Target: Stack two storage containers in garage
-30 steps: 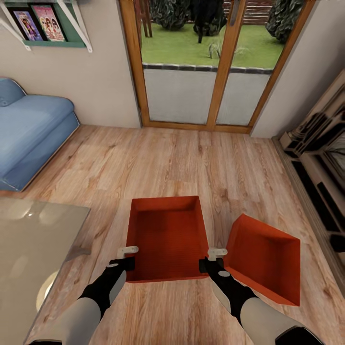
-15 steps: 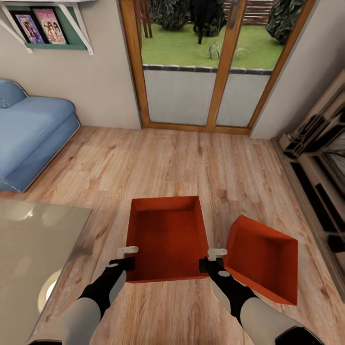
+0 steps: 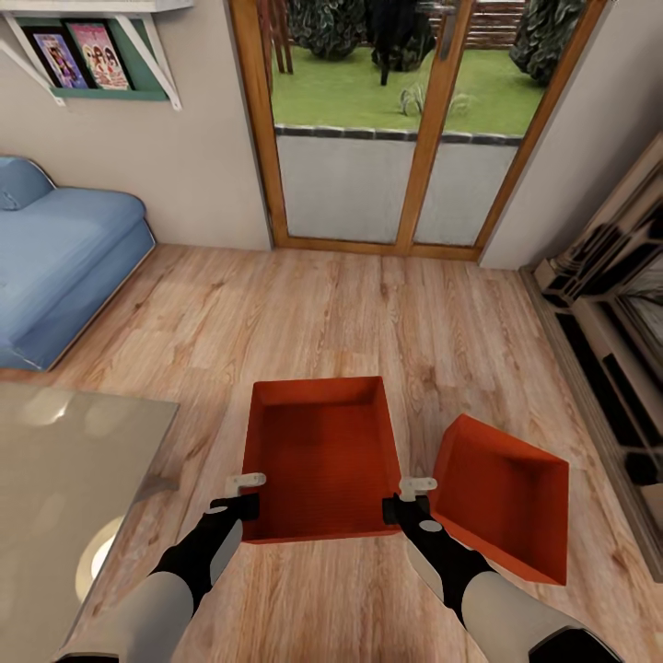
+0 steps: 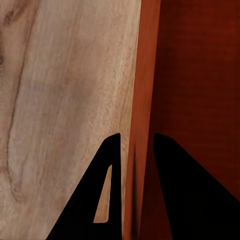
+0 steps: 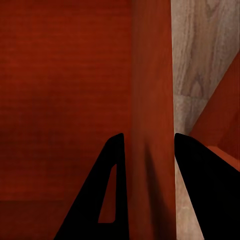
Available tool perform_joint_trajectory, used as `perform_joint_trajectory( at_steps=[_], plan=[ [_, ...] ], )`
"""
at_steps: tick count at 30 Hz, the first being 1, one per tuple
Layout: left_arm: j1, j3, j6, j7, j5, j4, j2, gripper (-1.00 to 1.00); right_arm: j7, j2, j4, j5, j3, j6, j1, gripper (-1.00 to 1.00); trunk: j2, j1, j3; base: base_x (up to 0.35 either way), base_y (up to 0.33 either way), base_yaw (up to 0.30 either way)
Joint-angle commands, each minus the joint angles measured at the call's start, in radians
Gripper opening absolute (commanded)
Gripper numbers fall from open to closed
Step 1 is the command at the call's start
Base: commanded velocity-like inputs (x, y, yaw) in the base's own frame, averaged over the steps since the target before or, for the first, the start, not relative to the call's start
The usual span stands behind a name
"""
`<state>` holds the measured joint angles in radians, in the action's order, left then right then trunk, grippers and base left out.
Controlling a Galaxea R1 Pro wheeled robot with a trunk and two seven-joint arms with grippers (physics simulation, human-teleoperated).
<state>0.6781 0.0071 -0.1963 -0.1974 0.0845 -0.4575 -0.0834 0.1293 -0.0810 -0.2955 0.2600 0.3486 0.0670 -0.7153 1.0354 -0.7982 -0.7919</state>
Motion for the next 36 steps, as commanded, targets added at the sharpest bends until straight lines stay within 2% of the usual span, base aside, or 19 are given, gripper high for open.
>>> perform_joint_trajectory(
  at_steps=[1, 36],
  plan=[
    [0.000, 0.004, -0.008, -0.010, -0.005, -0.001, 0.001, -1.00, 0.008, 0.001, -0.001, 0.002, 0.006, 0.005, -0.001, -1.00, -0.007, 0.004, 0.003, 0.000, 0.000, 0.000],
    [0.000, 0.005, -0.008, -0.010, -0.005, -0.001, 0.001, -1.00, 0.008, 0.003, -0.001, 0.004, 0.007, 0.005, -0.001, -1.00, -0.252, 0.138, 0.112, 0.000, 0.000, 0.000]
  ],
)
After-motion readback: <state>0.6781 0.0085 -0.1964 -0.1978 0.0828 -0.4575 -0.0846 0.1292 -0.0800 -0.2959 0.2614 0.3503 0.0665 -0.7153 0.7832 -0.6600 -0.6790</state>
